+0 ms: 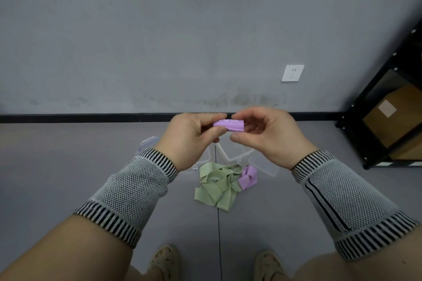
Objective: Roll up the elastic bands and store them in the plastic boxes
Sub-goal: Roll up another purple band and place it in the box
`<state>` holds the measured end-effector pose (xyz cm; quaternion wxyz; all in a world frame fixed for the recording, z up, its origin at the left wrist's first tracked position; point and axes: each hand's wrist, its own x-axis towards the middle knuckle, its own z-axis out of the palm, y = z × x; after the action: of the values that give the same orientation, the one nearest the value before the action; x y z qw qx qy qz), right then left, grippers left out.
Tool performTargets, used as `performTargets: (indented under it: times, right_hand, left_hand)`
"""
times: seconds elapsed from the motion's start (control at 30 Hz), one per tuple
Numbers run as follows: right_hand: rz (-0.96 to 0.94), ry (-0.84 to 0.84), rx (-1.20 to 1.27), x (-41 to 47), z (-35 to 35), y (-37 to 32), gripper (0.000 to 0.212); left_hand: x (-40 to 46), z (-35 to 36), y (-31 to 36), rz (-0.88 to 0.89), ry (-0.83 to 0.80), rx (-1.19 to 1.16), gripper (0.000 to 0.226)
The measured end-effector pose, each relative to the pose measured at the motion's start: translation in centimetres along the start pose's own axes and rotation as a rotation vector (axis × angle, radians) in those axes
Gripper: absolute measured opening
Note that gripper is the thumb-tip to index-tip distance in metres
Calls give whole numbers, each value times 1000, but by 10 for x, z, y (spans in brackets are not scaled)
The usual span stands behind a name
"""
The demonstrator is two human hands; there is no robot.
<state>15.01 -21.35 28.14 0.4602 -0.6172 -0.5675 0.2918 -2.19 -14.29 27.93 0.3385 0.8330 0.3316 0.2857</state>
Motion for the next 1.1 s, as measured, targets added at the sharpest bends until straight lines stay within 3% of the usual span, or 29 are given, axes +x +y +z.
performTargets:
  times: [0.2,0.43,0.57,0.67,0.8,1.1]
  right_hand:
    - [-43,55,-49,-1,-1,-2,17]
    - [-24,34,-135,1,1,4,19]
    - [-26,-1,-206,2,-1,8,16]
    - [-4,-47,-147,0,-4,13,15]
    - [34,-107,27,-2,-12,12,21]
    - [113,-28,79,2,5,10,25]
  left_hand:
    - [-3,-2,0,-7,-10,-71,30]
    - [-5,2,-2,0,64,67,31]
    - [-10,6,0,-44,16,28,30]
    - [-13,3,7,-51,-72,47,41]
    - [-13,-4,18,-75,-169,76,31]
    - [-11,-8,2,-139,-143,95,25]
